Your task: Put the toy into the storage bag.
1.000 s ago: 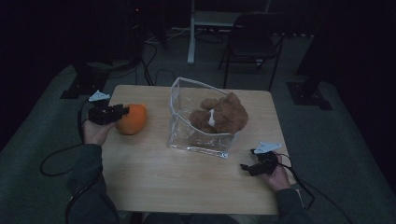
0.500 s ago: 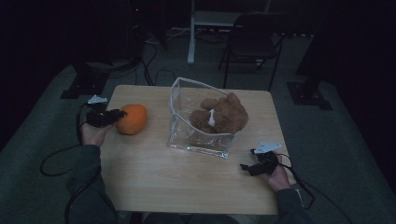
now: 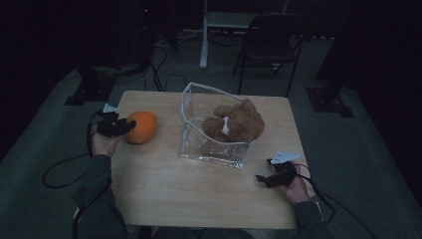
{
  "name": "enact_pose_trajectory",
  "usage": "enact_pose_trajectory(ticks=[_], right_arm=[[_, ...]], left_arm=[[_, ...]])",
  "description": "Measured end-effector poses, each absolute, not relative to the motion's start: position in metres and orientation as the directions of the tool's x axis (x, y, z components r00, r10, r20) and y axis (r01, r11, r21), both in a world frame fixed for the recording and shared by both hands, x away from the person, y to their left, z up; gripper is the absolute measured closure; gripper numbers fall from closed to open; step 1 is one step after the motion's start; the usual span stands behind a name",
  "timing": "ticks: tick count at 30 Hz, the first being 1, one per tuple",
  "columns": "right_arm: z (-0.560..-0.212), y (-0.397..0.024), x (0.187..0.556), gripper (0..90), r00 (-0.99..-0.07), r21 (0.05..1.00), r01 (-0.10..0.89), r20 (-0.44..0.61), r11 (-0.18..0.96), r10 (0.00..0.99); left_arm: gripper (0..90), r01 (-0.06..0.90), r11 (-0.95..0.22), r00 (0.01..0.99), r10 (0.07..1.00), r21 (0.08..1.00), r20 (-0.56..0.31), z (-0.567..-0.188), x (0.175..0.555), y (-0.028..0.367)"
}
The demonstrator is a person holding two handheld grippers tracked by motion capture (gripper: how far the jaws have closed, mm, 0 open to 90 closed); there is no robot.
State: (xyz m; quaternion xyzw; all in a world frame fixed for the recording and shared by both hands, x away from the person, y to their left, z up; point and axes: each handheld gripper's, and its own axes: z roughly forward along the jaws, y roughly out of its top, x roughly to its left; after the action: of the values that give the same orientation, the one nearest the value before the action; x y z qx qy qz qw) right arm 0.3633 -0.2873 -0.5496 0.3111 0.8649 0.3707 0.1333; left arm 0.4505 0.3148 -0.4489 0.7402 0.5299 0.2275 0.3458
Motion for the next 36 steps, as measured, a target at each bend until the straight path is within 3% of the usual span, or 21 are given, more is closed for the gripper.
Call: enact_pose_trajectory(ticks=[5,8,10,11,22,36], right_arm=[[-0.550,-0.287,0.363,12.0,-0.771,0.724,0.439,0.000,0.532,0.637],[-0.550,-0.287,0.363,12.1,-0.771,0.724,0.439,0.000,0.532,0.637],[-0.550,-0.287,0.363,12.1,-0.771,0.724,0.439,0.000,0.532,0.637],[-0.550,-0.287,0.363,12.1,-0.771,0.724,0.439,0.000,0.531,0.637],[-0.550,-0.287,0.363,12.0,-0.771,0.724,0.439,0.000,0.532,0.637],[-0.550,-0.287,0.363,12.0,-0.771,0.724,0.439,0.000,0.532,0.637]], left_arm=[[33.5,0.647,-0.187,0.294,0.956,0.739,-0.015,-0.454,0.452,0.316],[19.8,0.671,-0.131,0.268,0.960,0.730,-0.075,-0.460,0.454,0.320],[17.2,0.671,-0.131,0.268,0.960,0.730,-0.075,-0.460,0.454,0.320],[13.3,0.699,-0.107,0.301,0.941,0.707,-0.155,-0.469,0.458,0.318],[0.0,0.712,-0.099,0.330,0.921,0.695,-0.207,-0.488,0.465,0.297],[2.1,0.723,-0.128,0.358,0.909,0.679,-0.211,-0.489,0.464,0.288]])
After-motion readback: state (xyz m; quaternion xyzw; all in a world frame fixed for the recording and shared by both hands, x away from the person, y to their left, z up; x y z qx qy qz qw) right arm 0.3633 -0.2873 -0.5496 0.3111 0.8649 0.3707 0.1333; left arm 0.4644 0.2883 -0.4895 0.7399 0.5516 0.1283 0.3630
